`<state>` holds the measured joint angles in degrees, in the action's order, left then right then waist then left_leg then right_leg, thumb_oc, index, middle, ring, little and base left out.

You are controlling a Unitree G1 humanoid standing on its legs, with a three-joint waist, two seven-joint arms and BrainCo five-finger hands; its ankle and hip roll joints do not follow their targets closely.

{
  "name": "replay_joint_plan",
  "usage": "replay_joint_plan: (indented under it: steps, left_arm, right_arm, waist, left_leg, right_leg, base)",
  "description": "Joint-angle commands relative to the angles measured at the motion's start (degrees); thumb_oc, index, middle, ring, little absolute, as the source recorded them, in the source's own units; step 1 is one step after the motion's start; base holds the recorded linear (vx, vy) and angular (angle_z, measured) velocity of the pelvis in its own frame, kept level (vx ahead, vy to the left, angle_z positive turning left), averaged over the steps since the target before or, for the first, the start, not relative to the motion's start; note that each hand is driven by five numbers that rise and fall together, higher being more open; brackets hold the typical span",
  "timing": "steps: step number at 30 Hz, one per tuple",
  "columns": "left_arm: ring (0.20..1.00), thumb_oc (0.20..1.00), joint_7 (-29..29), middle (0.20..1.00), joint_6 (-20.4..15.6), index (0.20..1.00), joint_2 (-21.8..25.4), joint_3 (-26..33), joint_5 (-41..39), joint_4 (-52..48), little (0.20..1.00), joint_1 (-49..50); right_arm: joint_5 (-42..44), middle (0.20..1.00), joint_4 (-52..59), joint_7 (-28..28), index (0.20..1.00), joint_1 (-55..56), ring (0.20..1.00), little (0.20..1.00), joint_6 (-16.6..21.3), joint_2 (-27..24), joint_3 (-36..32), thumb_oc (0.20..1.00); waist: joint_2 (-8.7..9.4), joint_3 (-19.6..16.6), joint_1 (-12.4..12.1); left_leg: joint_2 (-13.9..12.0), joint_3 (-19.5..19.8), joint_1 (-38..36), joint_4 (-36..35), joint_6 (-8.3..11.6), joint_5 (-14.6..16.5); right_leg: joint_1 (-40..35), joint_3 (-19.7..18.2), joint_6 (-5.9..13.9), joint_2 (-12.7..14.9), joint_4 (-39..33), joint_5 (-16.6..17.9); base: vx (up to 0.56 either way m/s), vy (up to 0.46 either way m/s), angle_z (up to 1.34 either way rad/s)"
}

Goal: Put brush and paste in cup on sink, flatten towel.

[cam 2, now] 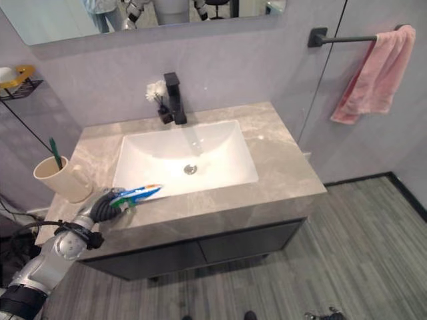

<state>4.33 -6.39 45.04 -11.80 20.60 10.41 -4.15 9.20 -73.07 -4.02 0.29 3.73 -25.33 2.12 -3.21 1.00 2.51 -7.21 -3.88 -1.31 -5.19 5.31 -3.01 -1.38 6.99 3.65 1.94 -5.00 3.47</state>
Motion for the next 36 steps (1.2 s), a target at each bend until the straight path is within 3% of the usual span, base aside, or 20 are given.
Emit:
replay_joint_plan:
  steps: [1, 8, 9, 10, 11, 12, 14, 18, 20, 28, 30, 36]
  left_arm:
    - [0.2, 0.2, 6.96, 0.2, -3.25, 0.2, 4.45, 2.4, 5.86, -4.65, 0.2, -4.85]
    - [0.2, 0.2, 13.11, 0.2, -3.34, 0.2, 4.46, 8.19, 8.91, -8.63, 0.2, -5.95]
    - [0.2, 0.2, 14.13, 0.2, -3.37, 0.2, 4.33, 9.34, 9.35, -9.22, 0.2, -6.13]
    - [0.2, 0.2, 16.6, 0.2, -3.65, 0.2, 3.33, 13.27, 9.65, -12.28, 0.2, -6.39]
    - [0.2, 0.2, 16.52, 0.2, -3.6, 0.2, 3.21, 13.41, 9.68, -12.53, 0.2, -6.19]
    - [0.2, 0.2, 17.45, 0.2, -4.44, 0.2, 1.05, 15.49, 6.6, -15.91, 0.2, -7.27]
    - [0.2, 0.2, 17.7, 0.2, -5.99, 0.2, -2.71, 17.28, -1.42, -19.18, 0.2, -8.13]
    - [0.2, 0.2, 18.74, 0.2, -6.22, 0.2, -2.45, 16.72, -2.87, -21.27, 0.2, -13.22]
    - [0.2, 0.2, 20.27, 0.2, -6.39, 0.2, -2.16, 13.93, -3.0, -20.78, 0.2, -19.44]
    - [0.2, 0.2, 22.62, 0.2, -5.9, 0.2, -3.35, 5.93, -3.22, -18.9, 0.2, -31.49]
    - [0.2, 0.2, 23.7, 0.2, -5.6, 0.2, -4.81, 3.53, -3.51, -19.04, 0.2, -34.66]
    - [0.2, 0.2, 24.07, 0.2, -5.82, 0.2, -5.43, 1.56, -5.57, -19.63, 0.2, -35.71]
  right_arm:
    - [7.19, 1.0, 1.14, 0.38, 1.0, -2.39, 1.0, 1.0, 1.95, -1.75, 1.36, 1.0]
    - [9.88, 1.0, 18.37, -4.22, 1.0, -2.73, 1.0, 1.0, 4.61, -7.57, -3.72, 1.0]
    - [9.6, 1.0, 22.44, -4.98, 1.0, -2.7, 1.0, 1.0, 5.31, -8.33, -4.64, 1.0]
    - [7.8, 1.0, 35.74, -7.21, 1.0, -1.36, 1.0, 1.0, 6.5, -9.96, -7.89, 1.0]
    - [7.57, 1.0, 36.52, -7.37, 1.0, -0.88, 1.0, 1.0, 6.08, -9.9, -8.15, 1.0]
    - [5.15, 1.0, 45.09, -9.75, 1.0, -0.97, 1.0, 1.0, 6.86, -10.51, -10.67, 1.0]
    - [1.72, 1.0, 50.13, -13.29, 1.0, -2.41, 1.0, 1.0, 7.81, -10.07, -12.54, 1.0]
    - [1.03, 1.0, 57.2, -13.62, 1.0, -6.36, 1.0, 1.0, 9.39, -10.4, -11.61, 1.0]
    - [2.94, 1.0, 63.7, -11.98, 1.0, -12.45, 1.0, 1.0, 11.68, -10.79, -8.09, 1.0]
    - [10.62, 1.0, 66.29, -5.84, 1.0, -29.86, 1.0, 1.0, 12.14, -8.32, 7.94, 1.0]
    - [19.73, 1.0, 67.65, -2.36, 1.0, -36.63, 1.0, 1.0, 12.21, -3.44, 14.73, 1.0]
    - [24.73, 1.0, 67.63, -1.69, 1.0, -45.72, 1.0, 1.0, 12.38, 3.06, 21.26, 1.0]
  waist:
    - [3.77, -3.12, 0.73]
    - [4.23, -3.67, 1.52]
    - [4.27, -3.83, 1.73]
    - [4.12, -4.31, 2.28]
    - [4.03, -4.27, 2.23]
    - [3.97, -4.55, 2.55]
    - [3.85, -4.61, 2.65]
    - [3.59, -5.15, 2.87]
    - [3.56, -5.69, 2.62]
    - [3.83, -5.49, 1.67]
    - [3.98, -5.37, 0.89]
    - [4.08, -5.03, 0.0]
  left_leg:
    - [-1.29, -1.27, -2.08, 0.19, 1.64, 1.97]
    - [-1.46, -1.61, -2.83, 0.19, 1.69, 2.39]
    - [-1.48, -1.72, -2.93, 0.19, 1.67, 2.46]
    - [-1.55, -2.0, -3.31, 0.19, 1.64, 2.73]
    - [-1.57, -2.01, -3.4, 0.19, 1.64, 2.76]
    - [-1.62, -2.09, -3.62, 0.19, 1.49, 2.9]
    - [-1.65, -2.22, -3.81, 0.19, 1.26, 2.7]
    - [-1.67, -2.27, -4.09, 0.19, 1.26, 3.12]
    - [-1.61, -2.5, -4.23, 0.19, 1.37, 3.04]
    - [-1.6, -2.76, -4.23, 0.19, 1.37, 2.66]
    - [-1.65, -2.88, -4.14, 0.19, 1.47, 2.4]
    - [-1.54, -2.63, -3.96, 0.19, 1.46, 2.23]
  right_leg:
    - [0.75, -2.44, 4.76, 4.54, 0.0, 0.26]
    - [0.19, -2.79, 4.77, 4.49, 0.0, 0.19]
    - [0.12, -2.84, 4.76, 4.5, 0.0, 0.17]
    - [-0.07, -3.04, 4.69, 4.55, 0.0, 0.15]
    - [-0.15, -3.04, 4.69, 4.52, 0.0, 0.14]
    - [-0.31, -3.04, 4.57, 4.51, 0.0, 0.06]
    - [-0.42, -3.16, 4.4, 4.6, 0.0, 0.35]
    - [-0.66, -3.28, 4.35, 4.54, 0.0, -0.01]
    - [-0.79, -3.45, 4.32, 4.49, 0.0, -0.05]
    - [-0.67, -3.51, 4.19, 4.48, 0.0, 0.14]
    - [-0.56, -3.5, 4.11, 4.5, 0.0, 0.24]
    - [-0.56, -3.34, 3.82, 4.53, 0.0, 0.09]
  base:
    - [-0.01, -0.016, -0.04]
    - [0.0, -0.003, -0.01]
    - [0.01, 0.008, -0.04]
    - [0.01, 0.008, -0.06]
    - [0.02, 0.006, -0.24]
    - [0.01, 0.0, -0.19]
    - [0.0, 0.0, -0.08]
    - [0.01, 0.0, 0.0]
    - [0.0, 0.0, 0.0]
    - [0.0, -0.001, -0.01]
    - [0.0, 0.0, 0.0]
    - [0.0, -0.004, 0.01]
